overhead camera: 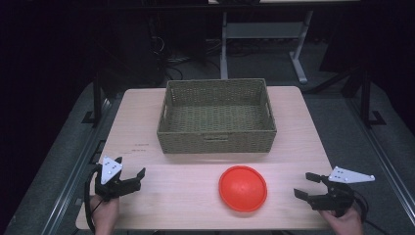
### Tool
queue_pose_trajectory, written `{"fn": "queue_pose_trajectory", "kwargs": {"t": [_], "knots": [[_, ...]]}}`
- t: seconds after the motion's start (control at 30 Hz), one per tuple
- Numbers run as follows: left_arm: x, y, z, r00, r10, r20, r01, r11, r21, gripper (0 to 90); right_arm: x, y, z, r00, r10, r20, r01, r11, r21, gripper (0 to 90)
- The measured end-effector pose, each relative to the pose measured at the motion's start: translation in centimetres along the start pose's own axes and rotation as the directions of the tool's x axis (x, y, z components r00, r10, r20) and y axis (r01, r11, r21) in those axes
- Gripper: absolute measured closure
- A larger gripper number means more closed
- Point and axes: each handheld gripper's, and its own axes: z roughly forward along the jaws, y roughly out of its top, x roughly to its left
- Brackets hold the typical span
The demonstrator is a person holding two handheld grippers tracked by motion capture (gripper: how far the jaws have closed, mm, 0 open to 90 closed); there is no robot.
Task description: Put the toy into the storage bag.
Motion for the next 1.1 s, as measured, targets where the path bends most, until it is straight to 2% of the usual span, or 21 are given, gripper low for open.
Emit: {"fn": "queue_pose_trajectory", "kwargs": {"t": [0.27,0.4,0.47,0.53,0.7,0.83,1.0,1.1], "knots": [[0.1,0.0,0.1,0.9999,-0.007,0.009,0.007,1.0000,-0.005,12.8,0.1,0.3,-0.1,0.9990,0.027,-0.036,-0.027,1.000,0.001,15.3],[0.1,-0.1,0.2,0.9999,-0.006,0.009,0.006,1.0000,-0.002,12.8,0.5,1.2,0.4,0.9989,0.029,-0.037,-0.028,0.999,0.026,15.3],[0.1,-0.1,0.2,0.9996,-0.024,0.018,0.024,0.9997,-0.003,12.8,0.6,1.7,0.8,0.9984,0.037,-0.042,-0.035,0.998,0.051,15.3],[0.1,-0.1,0.2,0.9992,-0.028,0.027,0.028,0.9996,-0.009,12.8,0.8,2.2,1.3,0.9982,0.035,-0.050,-0.031,0.997,0.076,15.9],[0.4,-0.2,0.1,0.9996,-0.029,0.006,0.029,0.9996,-0.005,12.8,1.3,3.7,2.6,0.9964,0.019,-0.083,-0.010,0.994,0.113,16.2],[0.6,-0.3,0.1,0.9981,-0.058,0.017,0.059,0.9982,-0.014,12.8,2.1,4.7,3.6,0.9942,-0.001,-0.108,0.016,0.991,0.136,17.4],[0.5,-0.3,0.1,0.9992,-0.039,0.005,0.039,0.9992,-0.008,12.8,2.5,5.6,4.8,0.9910,-0.009,-0.133,0.030,0.987,0.156,20.2],[0.4,-0.2,0.0,0.9994,-0.035,-0.003,0.035,0.9993,-0.010,12.8,3.0,6.0,5.6,0.9907,-0.026,-0.133,0.051,0.981,0.185,21.3]]}}
